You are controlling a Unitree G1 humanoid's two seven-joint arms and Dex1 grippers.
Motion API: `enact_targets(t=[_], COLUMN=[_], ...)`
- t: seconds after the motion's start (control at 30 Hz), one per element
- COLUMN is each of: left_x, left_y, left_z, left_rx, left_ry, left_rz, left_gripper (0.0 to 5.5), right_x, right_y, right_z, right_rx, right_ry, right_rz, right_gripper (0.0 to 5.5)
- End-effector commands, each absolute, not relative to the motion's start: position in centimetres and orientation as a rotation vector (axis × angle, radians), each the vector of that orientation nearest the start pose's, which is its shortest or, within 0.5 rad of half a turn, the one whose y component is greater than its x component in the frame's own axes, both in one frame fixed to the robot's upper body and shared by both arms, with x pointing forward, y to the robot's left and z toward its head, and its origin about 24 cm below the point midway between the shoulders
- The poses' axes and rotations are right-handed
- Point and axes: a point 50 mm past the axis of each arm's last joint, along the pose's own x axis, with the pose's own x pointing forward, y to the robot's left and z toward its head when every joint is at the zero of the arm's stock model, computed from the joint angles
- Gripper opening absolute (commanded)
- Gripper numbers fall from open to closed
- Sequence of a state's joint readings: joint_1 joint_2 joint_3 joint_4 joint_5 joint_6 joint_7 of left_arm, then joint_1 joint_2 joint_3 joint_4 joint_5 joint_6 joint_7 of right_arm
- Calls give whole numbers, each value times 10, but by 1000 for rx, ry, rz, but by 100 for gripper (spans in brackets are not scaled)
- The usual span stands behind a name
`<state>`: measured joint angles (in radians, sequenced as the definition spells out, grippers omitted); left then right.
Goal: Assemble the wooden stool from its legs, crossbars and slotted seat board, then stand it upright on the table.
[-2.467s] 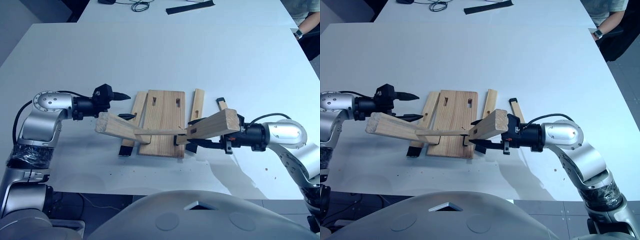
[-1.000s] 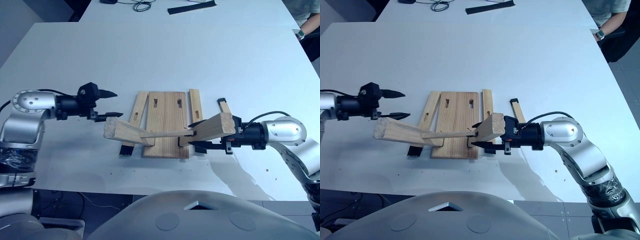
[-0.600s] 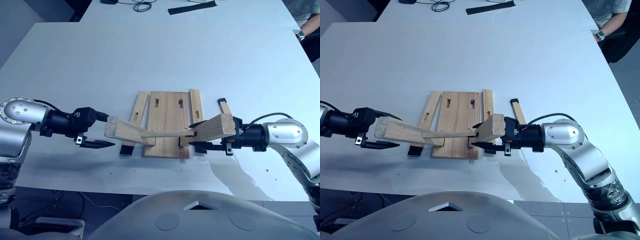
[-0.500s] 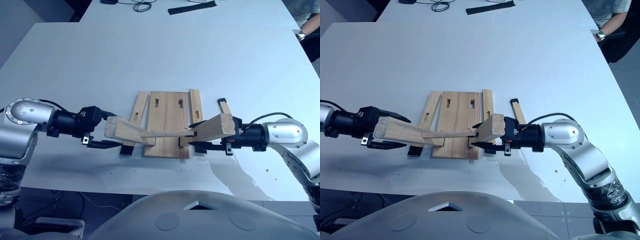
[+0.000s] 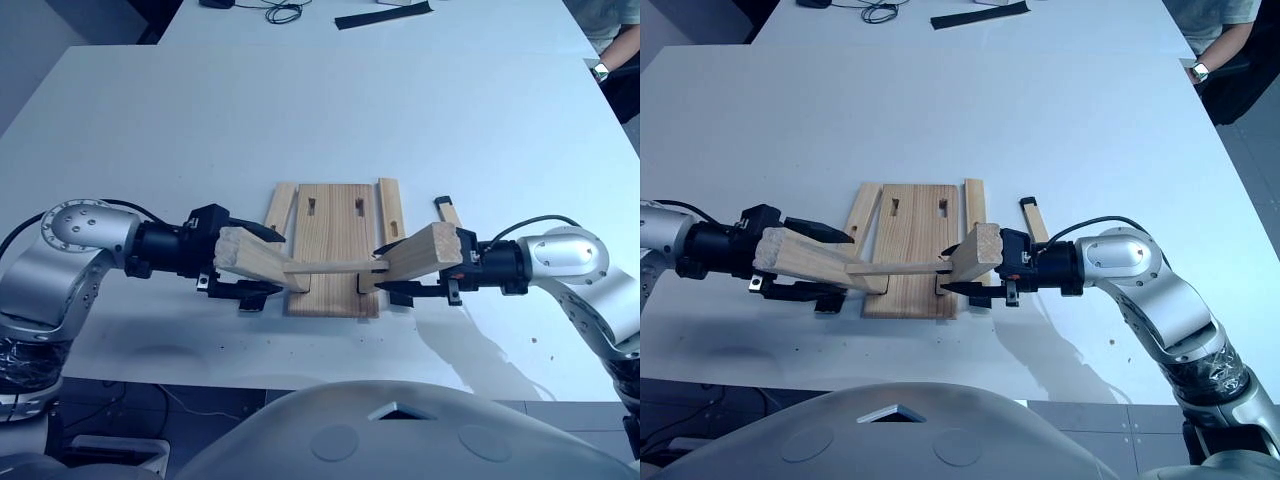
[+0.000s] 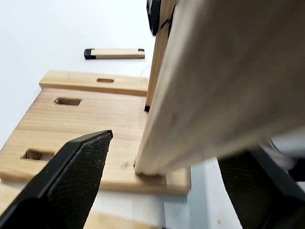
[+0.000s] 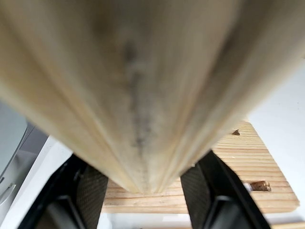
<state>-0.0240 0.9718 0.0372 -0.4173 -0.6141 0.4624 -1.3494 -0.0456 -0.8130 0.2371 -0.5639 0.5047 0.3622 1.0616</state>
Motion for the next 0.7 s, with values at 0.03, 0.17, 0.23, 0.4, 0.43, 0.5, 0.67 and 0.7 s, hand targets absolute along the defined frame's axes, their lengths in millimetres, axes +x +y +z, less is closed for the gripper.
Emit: enact_targets(t=[0.03,0.17,0.23,0.4,0.43,0.5,0.67,0.7], left_x=[200,200,200,202,203,204,209,210], left_y=[193,188,187,185,185,182,173,171], left_z=[150,148,145,136,134,131,132,133], left_rx=[278,275,275,276,277,275,267,266], left_ry=[335,329,329,334,335,330,296,287], left_rz=[-1534,-1534,-1533,-1519,-1509,-1496,-1493,-1494], left_gripper=[382,382,382,382,382,382,382,382], right_x=[187,190,194,200,202,206,211,212], right_y=[-139,-137,-136,-137,-137,-136,-132,-130], right_z=[113,108,105,98,95,90,85,85], right_rx=[-336,-372,-399,-437,-446,-477,-489,-490], right_ry=[282,306,322,383,398,427,461,460], right_rz=[1568,1579,1569,1567,1574,1582,1607,1615], right_gripper=[204,204,204,204,204,204,204,204])
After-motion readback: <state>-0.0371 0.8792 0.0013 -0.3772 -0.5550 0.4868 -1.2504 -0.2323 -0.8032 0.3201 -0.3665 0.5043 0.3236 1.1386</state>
